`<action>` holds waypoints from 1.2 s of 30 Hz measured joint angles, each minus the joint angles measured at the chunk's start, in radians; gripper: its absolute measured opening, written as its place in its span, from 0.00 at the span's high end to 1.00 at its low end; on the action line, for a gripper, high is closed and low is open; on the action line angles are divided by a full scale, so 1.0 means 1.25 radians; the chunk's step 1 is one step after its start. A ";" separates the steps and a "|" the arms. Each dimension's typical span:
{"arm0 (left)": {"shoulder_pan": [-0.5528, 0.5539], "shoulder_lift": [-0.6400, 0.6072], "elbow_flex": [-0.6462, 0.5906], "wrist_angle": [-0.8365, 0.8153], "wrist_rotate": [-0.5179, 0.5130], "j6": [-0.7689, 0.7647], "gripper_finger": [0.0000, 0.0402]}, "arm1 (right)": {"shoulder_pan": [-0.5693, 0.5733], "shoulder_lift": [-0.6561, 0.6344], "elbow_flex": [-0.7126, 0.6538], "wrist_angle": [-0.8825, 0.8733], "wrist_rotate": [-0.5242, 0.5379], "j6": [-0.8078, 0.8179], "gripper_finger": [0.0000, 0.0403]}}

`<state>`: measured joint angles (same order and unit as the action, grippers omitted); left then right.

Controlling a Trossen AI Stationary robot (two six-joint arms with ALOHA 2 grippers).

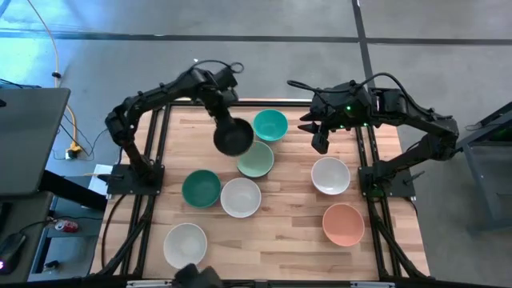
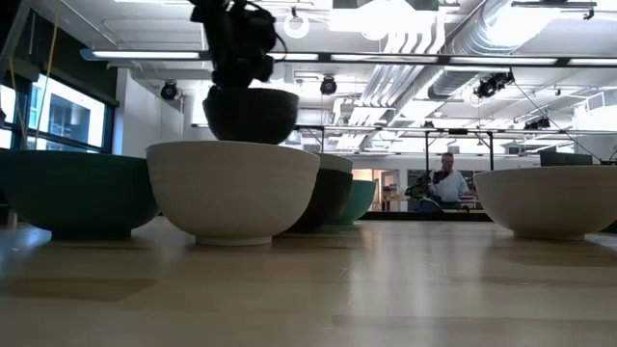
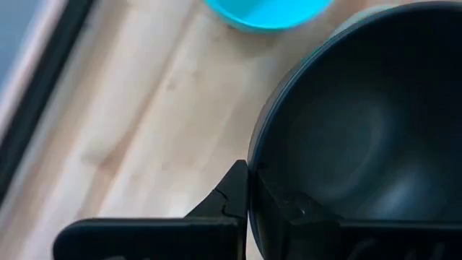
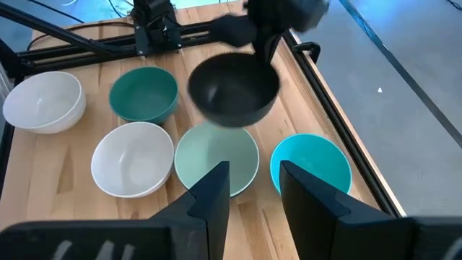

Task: Nest bowls inside each other
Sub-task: Stack the black bowl on top of the light green bowl

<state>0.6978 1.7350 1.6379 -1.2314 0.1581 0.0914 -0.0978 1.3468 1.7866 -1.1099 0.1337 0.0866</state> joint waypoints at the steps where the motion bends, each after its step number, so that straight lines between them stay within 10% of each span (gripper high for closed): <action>1: -0.015 0.011 0.000 0.005 0.000 -0.005 1.00 | 0.000 0.000 0.000 0.000 0.000 0.000 0.72; 36: -0.147 0.101 0.116 0.098 0.041 -0.074 1.00 | 0.001 0.000 0.000 -0.030 -0.001 0.035 0.72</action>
<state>0.5140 1.8618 1.7831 -1.1094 0.2091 -0.0011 -0.0971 1.3472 1.7866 -1.1473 0.1322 0.1307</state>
